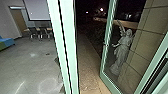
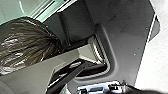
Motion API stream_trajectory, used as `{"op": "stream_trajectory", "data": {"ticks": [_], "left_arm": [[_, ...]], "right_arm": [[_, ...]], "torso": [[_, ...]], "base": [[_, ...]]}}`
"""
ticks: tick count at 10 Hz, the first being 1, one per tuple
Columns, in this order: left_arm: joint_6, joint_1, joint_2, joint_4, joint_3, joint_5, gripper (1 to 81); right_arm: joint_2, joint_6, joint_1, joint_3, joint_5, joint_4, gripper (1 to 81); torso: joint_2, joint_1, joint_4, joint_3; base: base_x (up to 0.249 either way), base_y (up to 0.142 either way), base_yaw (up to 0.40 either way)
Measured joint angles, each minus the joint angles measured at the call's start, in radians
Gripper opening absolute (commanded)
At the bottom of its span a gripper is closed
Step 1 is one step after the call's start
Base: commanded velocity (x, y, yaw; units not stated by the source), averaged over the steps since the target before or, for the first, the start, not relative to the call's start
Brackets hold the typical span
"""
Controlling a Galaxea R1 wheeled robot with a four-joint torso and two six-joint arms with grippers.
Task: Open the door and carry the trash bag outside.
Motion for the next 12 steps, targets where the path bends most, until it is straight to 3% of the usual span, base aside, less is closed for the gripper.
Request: {"op": "stream_trajectory", "data": {"ticks": [12], "left_arm": [[0.0,0.0,-0.002,0.0,0.0,-0.001,1.0]], "right_arm": [[0.014,0.0,0.0,-0.016,0.0,0.0,81.1]], "torso": [[0.0,0.0,0.0,0.0]], "base": [[-0.012,0.0,0.0]]}}
